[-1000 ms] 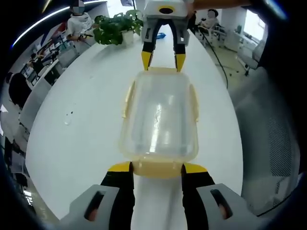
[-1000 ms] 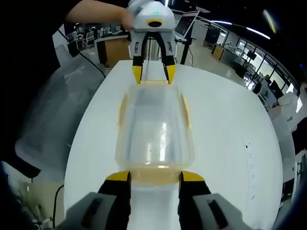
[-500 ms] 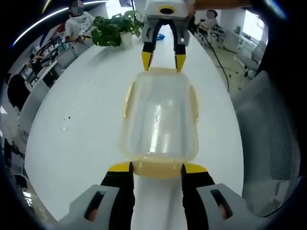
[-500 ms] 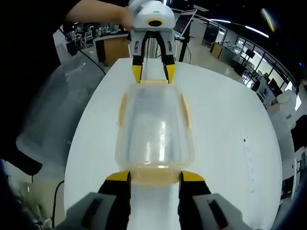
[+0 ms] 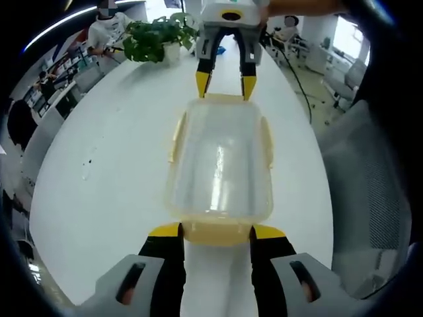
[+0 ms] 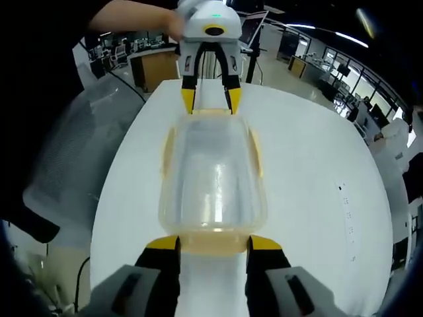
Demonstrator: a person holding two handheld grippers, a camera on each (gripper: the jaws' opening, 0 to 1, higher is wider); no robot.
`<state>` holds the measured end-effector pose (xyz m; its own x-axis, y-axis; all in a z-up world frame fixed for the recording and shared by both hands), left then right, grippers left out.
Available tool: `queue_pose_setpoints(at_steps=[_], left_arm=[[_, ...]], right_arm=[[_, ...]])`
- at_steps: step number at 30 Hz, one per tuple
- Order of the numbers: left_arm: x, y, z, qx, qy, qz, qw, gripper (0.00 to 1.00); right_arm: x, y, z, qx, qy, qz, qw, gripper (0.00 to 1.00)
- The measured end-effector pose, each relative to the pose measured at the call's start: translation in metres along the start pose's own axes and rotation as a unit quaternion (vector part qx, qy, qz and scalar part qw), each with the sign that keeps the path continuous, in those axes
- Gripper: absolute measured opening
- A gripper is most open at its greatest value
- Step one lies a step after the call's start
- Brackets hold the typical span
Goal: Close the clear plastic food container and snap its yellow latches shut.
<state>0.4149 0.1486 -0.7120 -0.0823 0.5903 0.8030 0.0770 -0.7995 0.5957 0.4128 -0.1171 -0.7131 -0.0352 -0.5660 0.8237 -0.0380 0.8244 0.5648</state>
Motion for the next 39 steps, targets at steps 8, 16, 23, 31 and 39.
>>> queue_pose_setpoints(at_steps=[8, 16, 23, 31, 39], left_arm=[[-0.012, -0.001, -0.002, 0.002, -0.006, 0.012, 0.9999, 0.35], [-0.02, -0.004, -0.003, 0.002, -0.009, 0.021, 0.9997, 0.35], [-0.022, -0.005, -0.002, 0.007, -0.009, 0.018, 0.9998, 0.35], [-0.024, -0.009, -0.001, 0.008, -0.008, 0.016, 0.9998, 0.35], [-0.025, -0.011, 0.005, 0.004, -0.017, 0.015, 0.9997, 0.35]], right_arm=[[-0.008, -0.007, 0.001, -0.002, 0.002, 0.012, 0.9999, 0.35], [-0.018, -0.013, 0.004, -0.003, 0.004, 0.021, 0.9998, 0.36], [-0.02, -0.015, 0.001, 0.003, 0.004, 0.028, 0.9996, 0.36], [-0.021, -0.015, 0.0, 0.003, 0.007, 0.027, 0.9996, 0.36], [-0.024, -0.015, -0.001, -0.008, 0.015, 0.024, 0.9996, 0.36]])
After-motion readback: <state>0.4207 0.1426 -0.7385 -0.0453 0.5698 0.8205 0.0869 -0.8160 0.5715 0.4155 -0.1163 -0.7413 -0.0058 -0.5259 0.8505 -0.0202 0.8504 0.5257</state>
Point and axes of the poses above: the point that each gripper's makers call its tool centre point, and the gripper's own axes: x roughly backward along the fingers, z roughly to its left, y roughly out of its top, the point moved 10 cm from there along x, roughly backward along the fingers, and after that the axes turned 4 degrees about -z, right-handed, at the moved point
